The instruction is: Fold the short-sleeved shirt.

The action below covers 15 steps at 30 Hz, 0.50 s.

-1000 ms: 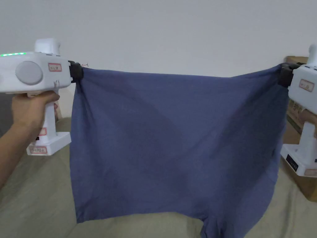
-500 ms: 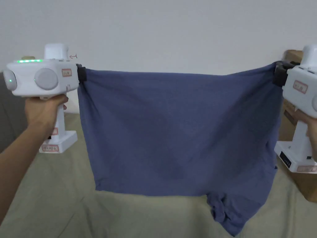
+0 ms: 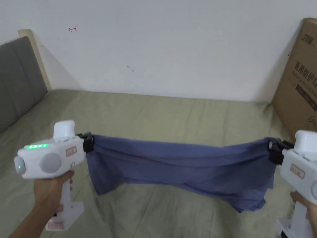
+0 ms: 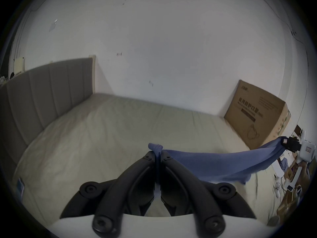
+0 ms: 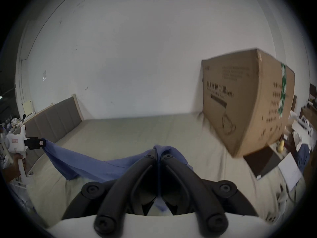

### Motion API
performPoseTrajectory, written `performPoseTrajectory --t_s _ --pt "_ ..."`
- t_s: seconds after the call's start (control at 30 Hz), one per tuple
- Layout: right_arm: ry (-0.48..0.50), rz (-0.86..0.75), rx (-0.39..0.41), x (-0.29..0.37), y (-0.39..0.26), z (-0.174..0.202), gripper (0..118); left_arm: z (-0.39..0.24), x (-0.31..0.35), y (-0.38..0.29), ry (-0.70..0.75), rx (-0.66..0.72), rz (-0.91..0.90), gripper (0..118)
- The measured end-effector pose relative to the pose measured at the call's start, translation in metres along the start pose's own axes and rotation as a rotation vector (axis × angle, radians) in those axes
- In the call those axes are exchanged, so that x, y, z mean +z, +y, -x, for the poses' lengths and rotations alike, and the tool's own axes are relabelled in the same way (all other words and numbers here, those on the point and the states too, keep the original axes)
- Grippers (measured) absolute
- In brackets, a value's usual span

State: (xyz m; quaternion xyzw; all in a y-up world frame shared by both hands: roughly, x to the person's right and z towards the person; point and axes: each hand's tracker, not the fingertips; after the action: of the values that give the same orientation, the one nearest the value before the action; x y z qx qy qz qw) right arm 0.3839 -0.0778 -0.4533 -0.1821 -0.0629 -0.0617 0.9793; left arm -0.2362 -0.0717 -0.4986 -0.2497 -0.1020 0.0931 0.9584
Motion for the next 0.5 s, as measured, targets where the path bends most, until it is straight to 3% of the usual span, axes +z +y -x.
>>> performPoseTrajectory --t_s 0.23,0.5 --pt "0.04 0.092 -0.051 0.058 -0.081 -0.023 2 0.039 0.061 -0.098 0.036 0.038 0.158 4" --pt "0.059 0.209 -0.082 0.1 -0.136 -0.041 2 0.055 0.149 -0.182 0.08 -0.013 0.282 4"
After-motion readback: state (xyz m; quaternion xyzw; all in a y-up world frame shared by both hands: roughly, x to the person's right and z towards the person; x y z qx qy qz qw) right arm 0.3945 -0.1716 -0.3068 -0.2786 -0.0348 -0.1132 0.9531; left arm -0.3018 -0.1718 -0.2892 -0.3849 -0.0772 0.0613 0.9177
